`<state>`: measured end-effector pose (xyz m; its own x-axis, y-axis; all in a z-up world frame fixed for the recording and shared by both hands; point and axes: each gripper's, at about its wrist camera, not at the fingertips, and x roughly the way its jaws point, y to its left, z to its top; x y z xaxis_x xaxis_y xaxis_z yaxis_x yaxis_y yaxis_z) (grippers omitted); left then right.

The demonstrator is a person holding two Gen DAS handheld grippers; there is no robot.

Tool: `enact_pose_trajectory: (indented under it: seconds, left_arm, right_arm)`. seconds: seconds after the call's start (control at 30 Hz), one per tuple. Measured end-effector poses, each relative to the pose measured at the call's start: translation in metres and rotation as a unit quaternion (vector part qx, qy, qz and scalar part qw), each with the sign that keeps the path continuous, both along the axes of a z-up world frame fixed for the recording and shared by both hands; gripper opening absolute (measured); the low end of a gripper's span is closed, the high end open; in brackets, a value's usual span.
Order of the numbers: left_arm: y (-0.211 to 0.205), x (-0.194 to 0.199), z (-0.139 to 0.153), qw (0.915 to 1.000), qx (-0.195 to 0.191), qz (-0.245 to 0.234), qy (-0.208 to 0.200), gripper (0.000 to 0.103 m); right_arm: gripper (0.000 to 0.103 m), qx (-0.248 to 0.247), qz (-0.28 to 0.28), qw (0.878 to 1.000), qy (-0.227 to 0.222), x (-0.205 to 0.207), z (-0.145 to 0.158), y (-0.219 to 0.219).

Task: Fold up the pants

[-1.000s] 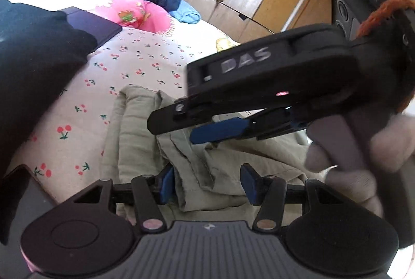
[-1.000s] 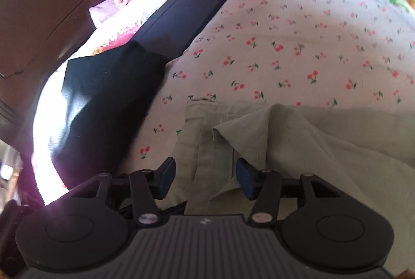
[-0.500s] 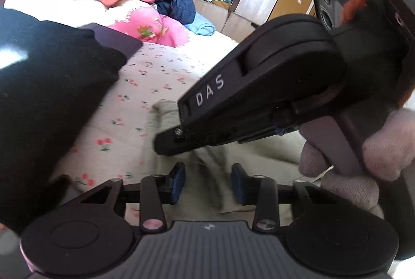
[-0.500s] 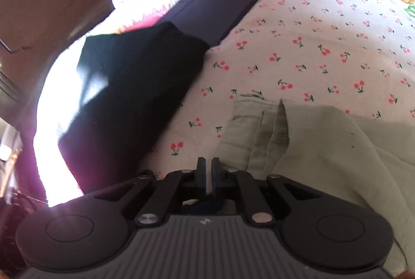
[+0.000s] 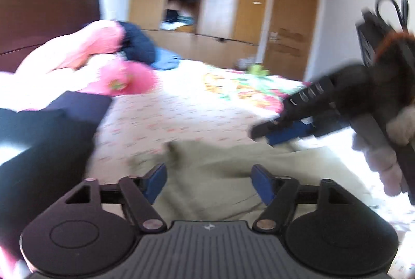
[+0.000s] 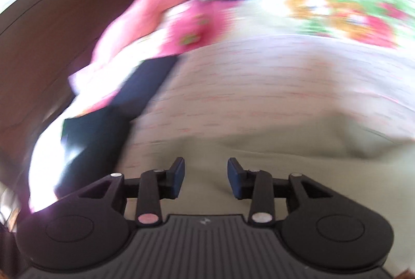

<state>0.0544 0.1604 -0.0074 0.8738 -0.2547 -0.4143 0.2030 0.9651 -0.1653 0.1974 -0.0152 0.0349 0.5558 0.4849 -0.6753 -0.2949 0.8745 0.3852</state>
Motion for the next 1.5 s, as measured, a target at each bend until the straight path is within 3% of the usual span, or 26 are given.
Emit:
enact_pose_trajectory:
  seconds: [0.13,0.23,0.37,0.47,0.53,0.63,0.77,0.8,0.9,0.93,0.97,1.0,1.07,1.13,1.27,1.37,1.43,1.5]
  left_arm:
    - [-0.024,0.031,-0.014,0.9984,0.026,-0.042,0.028,0.086]
    - [-0.023,0.041,-0.025,0.9962,0.040,-0.047,0.061,0.086]
    - [-0.020,0.033,-0.033,0.9891,0.107,-0.059,0.082,0.086]
    - [-0.020,0.027,-0.033,0.9844,0.125,-0.079,0.096,0.086]
    - [-0.024,0.023,-0.028,0.9828,0.135,-0.096,0.082,0.086]
    - [-0.031,0.024,-0.025,0.9768,0.156,-0.128,0.073,0.087]
    - [-0.038,0.022,-0.028,0.9691,0.178,-0.160,0.060,0.088]
    - [-0.039,0.024,-0.030,0.9673,0.181,-0.167,0.061,0.088]
    - [-0.042,0.030,-0.039,0.9604,0.198,-0.185,0.063,0.088]
    - [-0.043,0.032,-0.040,0.9585,0.207,-0.186,0.063,0.088]
    - [-0.041,0.035,-0.040,0.9583,0.207,-0.187,0.063,0.088]
    - [-0.037,0.037,-0.038,0.9599,0.199,-0.186,0.066,0.088]
    - [-0.028,0.037,-0.031,0.9636,0.185,-0.181,0.068,0.088]
    - [-0.019,0.033,-0.024,0.9650,0.186,-0.174,0.063,0.088]
    - [-0.004,0.030,-0.026,0.9676,0.189,-0.150,0.074,0.088]
    - [-0.002,0.031,-0.036,0.9656,0.209,-0.130,0.086,0.088]
    - [-0.002,0.029,-0.034,0.9646,0.213,-0.131,0.084,0.088]
    - [-0.001,0.026,-0.033,0.9621,0.225,-0.132,0.080,0.089]
  right_arm:
    - [0.040,-0.010,-0.111,0.994,0.007,-0.022,-0.007,-0.088]
    - [0.040,-0.039,-0.129,0.991,0.020,-0.042,-0.017,-0.124]
    - [0.040,-0.065,-0.069,0.995,-0.012,-0.066,-0.025,-0.117]
    - [0.039,-0.112,0.021,0.991,-0.069,-0.076,-0.030,-0.081]
    - [0.037,-0.132,0.077,0.982,-0.115,-0.085,-0.032,-0.052]
    - [0.035,-0.163,0.134,0.967,-0.139,-0.081,-0.038,-0.014]
    - [0.037,-0.267,0.185,0.925,-0.198,-0.081,-0.052,0.021]
    - [0.037,-0.284,0.206,0.914,-0.202,-0.080,-0.057,0.027]
    - [0.032,-0.316,0.236,0.899,-0.189,-0.073,-0.071,0.039]
    - [0.030,-0.321,0.235,0.899,-0.181,-0.069,-0.073,0.040]
    - [0.014,-0.312,0.226,0.907,-0.172,-0.065,-0.072,0.040]
    - [0.006,-0.298,0.212,0.917,-0.158,-0.061,-0.067,0.040]
    - [0.005,-0.264,0.190,0.934,-0.145,-0.060,-0.053,0.037]
    - [0.002,-0.241,0.194,0.940,-0.142,-0.071,-0.038,0.036]
    - [0.002,-0.198,0.224,0.947,-0.118,-0.086,-0.031,0.035]
    - [0.005,-0.224,0.209,0.946,-0.101,-0.083,-0.049,0.035]
    - [0.009,-0.249,0.201,0.939,-0.124,-0.088,-0.045,0.040]
    - [0.028,-0.262,0.215,0.926,-0.165,-0.097,-0.036,0.048]
